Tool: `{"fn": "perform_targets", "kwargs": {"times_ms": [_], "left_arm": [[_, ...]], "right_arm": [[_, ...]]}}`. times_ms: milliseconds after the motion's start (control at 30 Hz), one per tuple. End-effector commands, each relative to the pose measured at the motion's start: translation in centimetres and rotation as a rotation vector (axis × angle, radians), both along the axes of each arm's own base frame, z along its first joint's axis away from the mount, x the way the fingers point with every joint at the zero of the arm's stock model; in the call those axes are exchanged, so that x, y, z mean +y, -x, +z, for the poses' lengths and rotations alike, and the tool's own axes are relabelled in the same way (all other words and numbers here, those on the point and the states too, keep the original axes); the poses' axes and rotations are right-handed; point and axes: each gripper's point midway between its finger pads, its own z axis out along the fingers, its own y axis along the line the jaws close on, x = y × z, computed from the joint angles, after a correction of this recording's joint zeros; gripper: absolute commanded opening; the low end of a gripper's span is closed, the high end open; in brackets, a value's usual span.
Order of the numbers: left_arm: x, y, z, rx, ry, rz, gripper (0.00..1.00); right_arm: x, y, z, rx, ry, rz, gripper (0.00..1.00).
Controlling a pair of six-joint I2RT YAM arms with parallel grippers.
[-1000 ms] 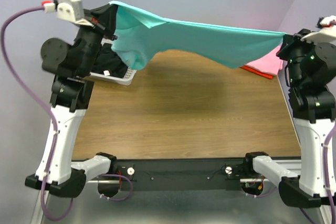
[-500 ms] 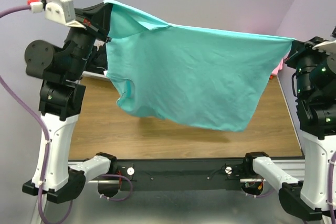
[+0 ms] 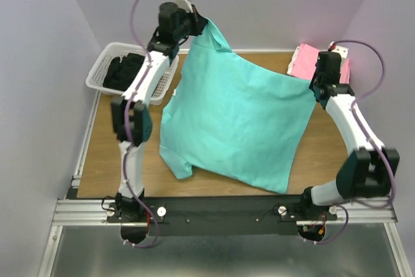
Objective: Fold and stack the t-shirts
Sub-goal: Flatten the tshirt out
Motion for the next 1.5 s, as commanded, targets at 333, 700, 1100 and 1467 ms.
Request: {"fn": "perform_targets", "kwargs": {"times_ms": [333, 700, 1100, 1467], "left_arm": [[-5.4, -2.9, -15.0, 0.226, 0.033, -0.189, 0.71], [-0.3, 6.4, -23.7, 0.466, -0.193, -0.11, 0.7], [1.8, 11.7, -31.1, 0.667, -0.291, -0.094, 0.69], [1.7, 12.2, -36.7, 0.777, -0.344, -0.095, 0.68]], "right_arm": [[-3.8, -10.3, -10.8, 0.143, 0.002, 0.002, 0.76], [5.9, -4.5, -14.3, 0.212, -0.359, 0.294, 0.83], [8.1, 1.5, -20.4, 0.367, -0.519, 0.241, 0.84], [6.5, 3.4, -24.5, 0.476, -0.52, 0.058, 0.84]]}}
